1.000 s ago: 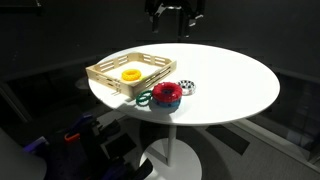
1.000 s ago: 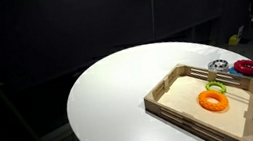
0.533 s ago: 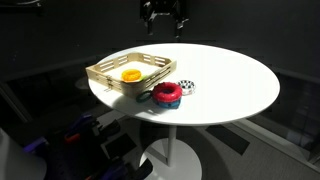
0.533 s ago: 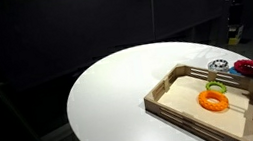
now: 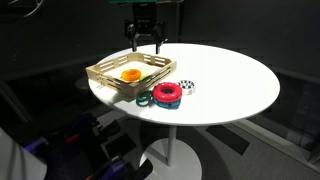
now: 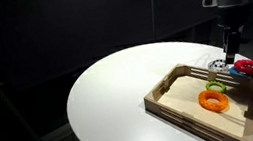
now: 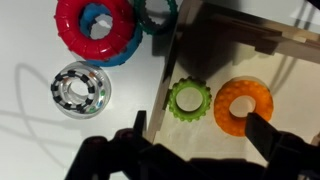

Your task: Put the orange ring on the table

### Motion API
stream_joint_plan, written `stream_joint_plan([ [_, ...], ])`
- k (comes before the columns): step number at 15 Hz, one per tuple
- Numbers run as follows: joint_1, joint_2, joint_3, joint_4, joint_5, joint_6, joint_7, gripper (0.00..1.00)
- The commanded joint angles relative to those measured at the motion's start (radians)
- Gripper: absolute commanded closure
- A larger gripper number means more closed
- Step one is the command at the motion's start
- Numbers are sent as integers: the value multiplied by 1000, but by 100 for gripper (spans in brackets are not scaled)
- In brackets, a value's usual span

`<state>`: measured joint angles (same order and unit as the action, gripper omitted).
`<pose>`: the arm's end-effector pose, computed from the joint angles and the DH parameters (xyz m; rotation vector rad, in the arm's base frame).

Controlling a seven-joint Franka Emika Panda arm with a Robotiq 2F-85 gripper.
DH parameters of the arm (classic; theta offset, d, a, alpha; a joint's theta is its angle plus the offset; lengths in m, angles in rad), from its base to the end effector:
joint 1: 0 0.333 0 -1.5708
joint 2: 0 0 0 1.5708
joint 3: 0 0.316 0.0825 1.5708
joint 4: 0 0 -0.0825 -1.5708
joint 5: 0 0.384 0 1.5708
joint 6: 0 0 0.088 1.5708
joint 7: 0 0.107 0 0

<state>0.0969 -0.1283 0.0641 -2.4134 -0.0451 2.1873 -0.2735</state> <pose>0.4570 0.0725 0.3526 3.0175 0.7089 -0.1559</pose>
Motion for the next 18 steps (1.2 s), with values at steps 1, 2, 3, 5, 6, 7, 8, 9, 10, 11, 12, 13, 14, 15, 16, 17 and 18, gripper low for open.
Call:
stream_joint_plan([
  [1, 16, 7, 22, -51, -16, 29, 13, 0],
  [2, 20, 13, 26, -63, -17, 33, 10, 0],
  [3, 22, 20, 29, -73, -19, 40, 9, 0],
  [5, 25, 36, 34, -85, -24, 49, 12, 0],
  [6, 24, 42, 35, -87, -24, 49, 11, 0],
  [7, 24, 38, 33, -76, -4, 29, 0, 0],
  [8, 24, 45, 34, -78, -4, 30, 0, 0],
  [9, 24, 47, 34, -78, -4, 30, 0, 0],
  [10, 24, 47, 34, -78, -4, 30, 0, 0],
  [11, 24, 47, 34, -77, -4, 30, 0, 0],
  [12, 23, 48, 35, -75, -17, 34, 9, 0],
  [13, 25, 52, 39, -76, -27, 47, 21, 0],
  [14, 28, 57, 42, -76, -28, 57, 25, 0],
  [15, 30, 62, 46, -75, -28, 69, 27, 0],
  [16, 33, 69, 49, -74, -28, 85, 30, 0],
  [17, 35, 75, 53, -73, -28, 102, 31, 0],
  [18, 37, 80, 55, -73, -28, 117, 31, 0],
])
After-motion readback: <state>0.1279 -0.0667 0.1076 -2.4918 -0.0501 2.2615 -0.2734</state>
